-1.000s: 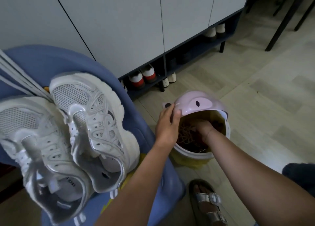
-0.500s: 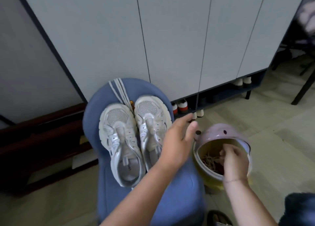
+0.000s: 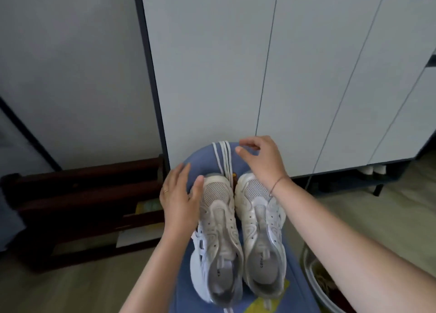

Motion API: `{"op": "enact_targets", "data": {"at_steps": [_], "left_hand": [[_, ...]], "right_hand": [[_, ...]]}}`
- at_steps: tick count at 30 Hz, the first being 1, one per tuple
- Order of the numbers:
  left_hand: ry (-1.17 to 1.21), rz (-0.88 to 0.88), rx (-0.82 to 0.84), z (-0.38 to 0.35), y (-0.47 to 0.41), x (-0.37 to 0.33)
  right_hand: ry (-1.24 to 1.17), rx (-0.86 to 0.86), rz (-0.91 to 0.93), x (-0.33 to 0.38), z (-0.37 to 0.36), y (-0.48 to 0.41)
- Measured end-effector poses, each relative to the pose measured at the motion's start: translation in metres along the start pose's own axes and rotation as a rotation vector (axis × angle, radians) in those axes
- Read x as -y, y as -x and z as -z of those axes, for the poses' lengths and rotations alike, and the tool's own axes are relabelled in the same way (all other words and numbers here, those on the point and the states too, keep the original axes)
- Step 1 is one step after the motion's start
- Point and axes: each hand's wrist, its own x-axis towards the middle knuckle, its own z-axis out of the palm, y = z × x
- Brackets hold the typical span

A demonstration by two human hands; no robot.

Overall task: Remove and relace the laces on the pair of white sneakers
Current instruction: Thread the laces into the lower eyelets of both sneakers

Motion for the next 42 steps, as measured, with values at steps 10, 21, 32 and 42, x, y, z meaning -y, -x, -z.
{"op": "enact_targets", "data": {"at_steps": [10, 21, 32, 42], "left_hand": [[-0.031, -0.066, 0.042, -0.017, -0.009, 0.009], [-0.018, -0.046, 0.064, -0.016, -0.010, 0.009], [0.369, 0.014, 0.349, 0.014, -0.129, -0.091], [0.297, -0.029, 0.523, 0.012, -0.174, -0.128]], "right_hand": [[-0.005, 0.217, -0.057, -0.022, -0.032, -0.060], [-0.107, 0.154, -0.100, -0.013, -0.033, -0.067], [-0.991, 0.297, -0.281, 0.060, 0.022, -0.120], [-1.101, 0.301, -0.025, 0.083, 0.096, -0.132]]}}
